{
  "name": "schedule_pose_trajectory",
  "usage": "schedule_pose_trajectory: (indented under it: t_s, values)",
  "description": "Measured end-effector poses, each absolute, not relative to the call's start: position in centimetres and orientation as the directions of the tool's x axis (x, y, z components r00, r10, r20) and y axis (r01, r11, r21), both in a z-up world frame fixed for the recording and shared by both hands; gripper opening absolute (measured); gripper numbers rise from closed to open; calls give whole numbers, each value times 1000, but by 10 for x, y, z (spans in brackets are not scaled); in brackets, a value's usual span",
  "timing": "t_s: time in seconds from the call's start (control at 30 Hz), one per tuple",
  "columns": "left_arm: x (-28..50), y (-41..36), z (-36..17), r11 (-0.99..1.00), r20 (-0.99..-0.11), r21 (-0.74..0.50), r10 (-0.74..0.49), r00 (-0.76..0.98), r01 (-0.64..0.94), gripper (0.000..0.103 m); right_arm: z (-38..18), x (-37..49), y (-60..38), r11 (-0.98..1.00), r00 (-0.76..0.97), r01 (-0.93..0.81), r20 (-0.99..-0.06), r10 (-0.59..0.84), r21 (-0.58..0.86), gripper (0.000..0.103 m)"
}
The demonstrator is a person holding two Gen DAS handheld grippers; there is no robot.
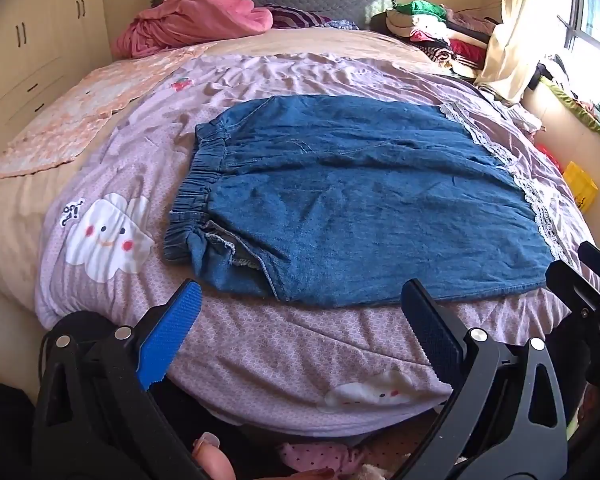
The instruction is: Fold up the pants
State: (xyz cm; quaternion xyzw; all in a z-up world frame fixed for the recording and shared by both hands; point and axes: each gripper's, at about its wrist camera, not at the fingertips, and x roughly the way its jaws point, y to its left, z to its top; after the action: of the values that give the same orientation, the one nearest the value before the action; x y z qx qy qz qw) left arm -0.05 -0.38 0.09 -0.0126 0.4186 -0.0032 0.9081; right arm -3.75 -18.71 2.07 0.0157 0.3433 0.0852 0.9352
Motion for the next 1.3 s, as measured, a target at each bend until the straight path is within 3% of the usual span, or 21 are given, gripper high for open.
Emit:
schedule_pose_trajectory:
  t_s: [1.3]
  values:
    - [-3,-3,5,999,-758,-35,-29,652,3,94,25,-39,-183,987,757,-150,-634,157,65,99]
